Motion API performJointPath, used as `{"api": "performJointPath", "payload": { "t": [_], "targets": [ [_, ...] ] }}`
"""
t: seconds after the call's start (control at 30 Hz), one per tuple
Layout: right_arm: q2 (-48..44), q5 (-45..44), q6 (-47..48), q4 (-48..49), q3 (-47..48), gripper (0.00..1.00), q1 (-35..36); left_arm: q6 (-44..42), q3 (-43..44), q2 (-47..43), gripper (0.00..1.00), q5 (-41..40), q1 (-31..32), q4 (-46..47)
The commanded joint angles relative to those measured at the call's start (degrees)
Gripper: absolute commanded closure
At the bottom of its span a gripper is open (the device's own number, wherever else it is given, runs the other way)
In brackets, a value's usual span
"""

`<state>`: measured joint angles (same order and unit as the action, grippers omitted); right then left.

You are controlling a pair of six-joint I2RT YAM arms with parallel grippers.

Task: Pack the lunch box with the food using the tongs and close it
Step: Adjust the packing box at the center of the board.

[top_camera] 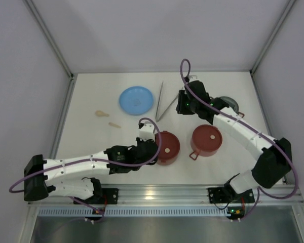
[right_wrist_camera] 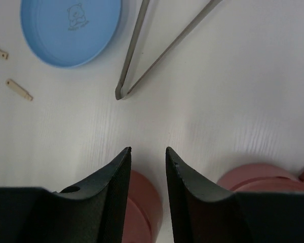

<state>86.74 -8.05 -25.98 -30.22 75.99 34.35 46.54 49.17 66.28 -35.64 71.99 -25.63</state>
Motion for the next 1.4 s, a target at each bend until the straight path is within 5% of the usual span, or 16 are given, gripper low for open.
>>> {"api": "performJointPath", "payload": {
  "t": [0.0,0.3,0.6,1.17,1.37],
  "targets": [
    [-7.1,-4.4,-1.8,-5.5,-7.1,0.67,-0.2,-1.5,1.5,0.6,0.82,5.0,0.7,5.2],
    [-18.0,-0.9,-4.3,0.8,-28.9,0.67,2.6,-0.5,1.5,2.1,0.82,5.9,5.4,6.5],
    [-10.6,-7.3,-9.3,0.9,-27.8,0.68,18.1,1.6,0.7,1.4,0.80,7.5,6.5,4.8],
    [0.9,-9.2,-11.8,3.1,-22.6,0.68,23.0,6.7,-5.5,7.9,0.79,12.1,8.8,9.1],
    [1.2,-9.3,-12.2,3.3,-21.9,0.68,23.0,11.4,-7.1,8.4,0.79,1.4,8.8,6.7]
  ]
}}
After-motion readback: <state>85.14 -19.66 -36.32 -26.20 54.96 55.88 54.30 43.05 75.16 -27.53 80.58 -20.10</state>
